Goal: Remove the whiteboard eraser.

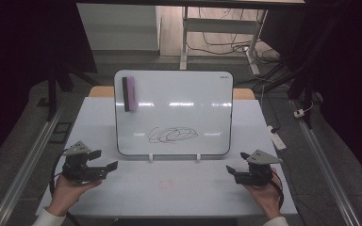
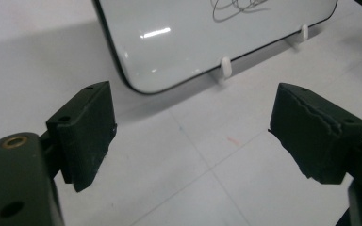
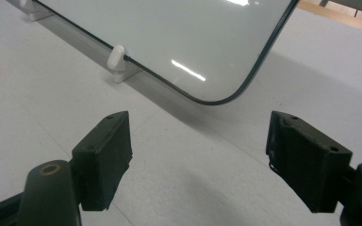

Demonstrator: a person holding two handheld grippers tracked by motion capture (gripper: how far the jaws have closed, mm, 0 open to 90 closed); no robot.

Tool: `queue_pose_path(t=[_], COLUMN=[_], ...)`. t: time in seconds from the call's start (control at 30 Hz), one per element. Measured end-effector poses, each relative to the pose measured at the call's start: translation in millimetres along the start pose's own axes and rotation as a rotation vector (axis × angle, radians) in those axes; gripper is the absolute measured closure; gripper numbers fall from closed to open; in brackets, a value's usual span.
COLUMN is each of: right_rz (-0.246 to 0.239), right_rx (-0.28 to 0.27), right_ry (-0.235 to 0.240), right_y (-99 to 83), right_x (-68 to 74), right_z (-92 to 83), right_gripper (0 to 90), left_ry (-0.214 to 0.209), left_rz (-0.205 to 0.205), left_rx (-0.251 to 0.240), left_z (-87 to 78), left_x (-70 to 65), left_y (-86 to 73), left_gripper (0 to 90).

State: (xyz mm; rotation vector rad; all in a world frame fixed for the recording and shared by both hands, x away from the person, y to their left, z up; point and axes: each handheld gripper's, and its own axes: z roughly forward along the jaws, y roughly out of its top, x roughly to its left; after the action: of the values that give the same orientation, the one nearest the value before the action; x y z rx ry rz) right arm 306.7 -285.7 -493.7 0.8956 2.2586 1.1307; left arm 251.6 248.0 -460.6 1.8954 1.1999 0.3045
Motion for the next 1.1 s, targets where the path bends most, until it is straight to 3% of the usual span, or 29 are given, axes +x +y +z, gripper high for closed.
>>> queue_pose_path(t=[0.33, 0.63, 1.1], right_rz=[0.023, 0.020, 0.021], right_rx=[-0.002, 0.010, 0.025], right_ry=[0.000, -0.009, -0.010], right_y=[-1.7, -1.1, -2.7], right_x=[-2.6, -0.6, 0.8], right_z=[0.0, 1.9, 5.4], right_gripper=[22.8, 23.2, 23.2], left_ry=[0.003, -0.001, 0.077], left_rz=[0.024, 0.024, 0.002], left_rx=[-0.027, -0.068, -0.142], left_z=[1.2, 5.4, 16.0], left_x=[-7.2, -5.1, 2.7], left_y=[35.4, 62.1, 120.5], left_gripper=[18.2, 19.4, 25.4])
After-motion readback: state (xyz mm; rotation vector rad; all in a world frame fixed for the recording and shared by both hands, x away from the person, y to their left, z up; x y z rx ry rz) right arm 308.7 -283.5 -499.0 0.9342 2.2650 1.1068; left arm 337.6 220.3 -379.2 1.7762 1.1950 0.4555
